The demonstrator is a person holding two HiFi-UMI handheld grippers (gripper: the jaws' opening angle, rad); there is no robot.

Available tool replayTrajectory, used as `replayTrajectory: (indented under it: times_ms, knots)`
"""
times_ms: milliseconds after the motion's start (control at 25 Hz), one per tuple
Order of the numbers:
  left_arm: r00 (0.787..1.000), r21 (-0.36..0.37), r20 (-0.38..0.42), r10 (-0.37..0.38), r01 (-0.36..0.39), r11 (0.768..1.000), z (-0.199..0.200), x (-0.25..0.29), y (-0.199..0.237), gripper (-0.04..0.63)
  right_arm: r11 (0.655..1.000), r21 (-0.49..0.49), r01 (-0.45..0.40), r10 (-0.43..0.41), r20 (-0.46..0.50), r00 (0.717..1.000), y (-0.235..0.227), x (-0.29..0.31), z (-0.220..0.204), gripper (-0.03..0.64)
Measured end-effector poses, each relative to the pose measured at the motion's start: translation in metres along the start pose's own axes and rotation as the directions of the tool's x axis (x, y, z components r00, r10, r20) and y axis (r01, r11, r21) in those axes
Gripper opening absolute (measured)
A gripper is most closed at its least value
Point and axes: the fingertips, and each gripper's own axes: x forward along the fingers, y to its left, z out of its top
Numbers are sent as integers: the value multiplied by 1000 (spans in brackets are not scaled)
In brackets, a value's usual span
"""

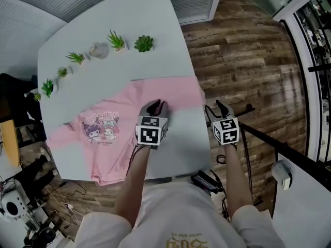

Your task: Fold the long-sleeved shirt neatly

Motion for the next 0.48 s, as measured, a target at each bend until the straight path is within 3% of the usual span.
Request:
replayTrajectory:
  times_ms: [160,480]
  knots:
    - [999,31,15,33,-34,999,-1,0,2,60,999,-49,-23,22,-23,999,9,9,0,222]
    - [1000,33,14,21,-21,999,-1,0,1,61,995,-90,-51,45,-67,997,11,31,-4,223]
